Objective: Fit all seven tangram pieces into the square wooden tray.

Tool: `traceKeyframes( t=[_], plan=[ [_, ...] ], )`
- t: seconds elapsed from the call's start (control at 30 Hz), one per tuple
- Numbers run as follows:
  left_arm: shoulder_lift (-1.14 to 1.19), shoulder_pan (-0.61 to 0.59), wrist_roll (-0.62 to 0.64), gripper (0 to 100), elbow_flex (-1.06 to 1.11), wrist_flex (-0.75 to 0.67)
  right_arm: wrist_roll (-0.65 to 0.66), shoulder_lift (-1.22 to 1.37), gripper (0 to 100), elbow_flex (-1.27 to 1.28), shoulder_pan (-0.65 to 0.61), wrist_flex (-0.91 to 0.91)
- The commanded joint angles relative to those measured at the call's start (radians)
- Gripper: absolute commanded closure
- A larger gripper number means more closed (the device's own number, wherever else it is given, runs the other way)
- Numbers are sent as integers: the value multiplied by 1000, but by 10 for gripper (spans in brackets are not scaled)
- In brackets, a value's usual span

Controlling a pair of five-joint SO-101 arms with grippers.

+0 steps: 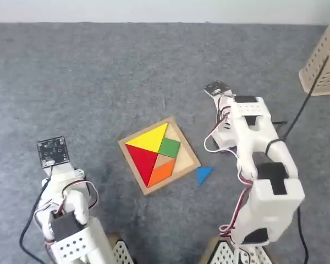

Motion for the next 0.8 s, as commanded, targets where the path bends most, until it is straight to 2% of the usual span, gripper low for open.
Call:
traceKeyframes(
  t=[0.0, 0.17, 0.3, 0.53, 0.77],
  plan=[
    [-8, 5, 14, 987, -8, 6, -91, -165, 915, -2, 1, 65],
    [-8, 5, 14, 987, -8, 6, -226, -323, 800, -2, -58, 84],
    [-8, 5, 14, 987, -8, 6, -275, -317, 768, -38, -140, 97],
    [-8, 5, 14, 987, -8, 6, -278, -33, 768, -181, -173, 58],
    [-8, 5, 14, 987, -8, 6, -276, 163, 768, -247, -111, 56]
  ],
)
